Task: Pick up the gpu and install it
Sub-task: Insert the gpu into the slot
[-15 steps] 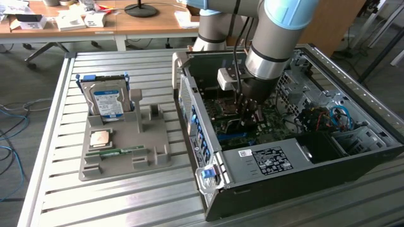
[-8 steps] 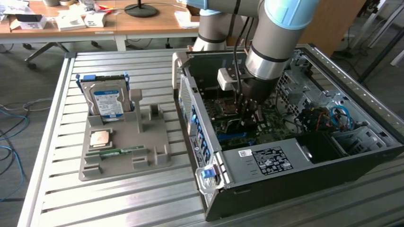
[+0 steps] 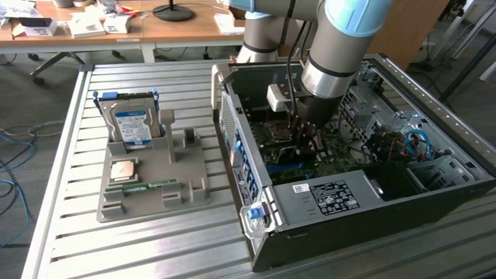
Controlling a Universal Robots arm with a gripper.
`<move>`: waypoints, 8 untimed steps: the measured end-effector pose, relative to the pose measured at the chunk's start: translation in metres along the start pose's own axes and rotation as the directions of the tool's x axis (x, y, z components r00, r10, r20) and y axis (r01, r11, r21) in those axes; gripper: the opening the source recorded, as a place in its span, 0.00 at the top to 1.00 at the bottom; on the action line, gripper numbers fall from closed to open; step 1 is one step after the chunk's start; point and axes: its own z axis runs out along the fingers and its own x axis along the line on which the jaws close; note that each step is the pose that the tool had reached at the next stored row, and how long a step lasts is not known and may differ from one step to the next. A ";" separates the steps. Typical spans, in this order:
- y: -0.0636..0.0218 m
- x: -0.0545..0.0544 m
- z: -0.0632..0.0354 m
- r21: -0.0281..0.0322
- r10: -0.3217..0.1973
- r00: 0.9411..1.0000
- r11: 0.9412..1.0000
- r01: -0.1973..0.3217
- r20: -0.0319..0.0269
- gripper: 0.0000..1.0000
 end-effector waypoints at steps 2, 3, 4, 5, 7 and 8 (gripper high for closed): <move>0.0000 0.000 0.0006 0.000 0.000 1.000 1.000 0.000 0.000 0.73; 0.0000 0.000 0.0008 0.000 0.000 1.000 1.000 0.000 0.000 0.73; 0.0000 0.000 0.0008 0.000 0.000 1.000 1.000 0.000 0.000 0.73; 0.0000 0.000 0.0012 0.000 0.000 1.000 1.000 0.000 0.000 0.73; 0.0000 0.000 0.0018 0.000 0.000 1.000 1.000 0.000 0.000 0.73; 0.0000 0.000 0.0018 0.000 0.000 1.000 1.000 0.000 0.000 0.73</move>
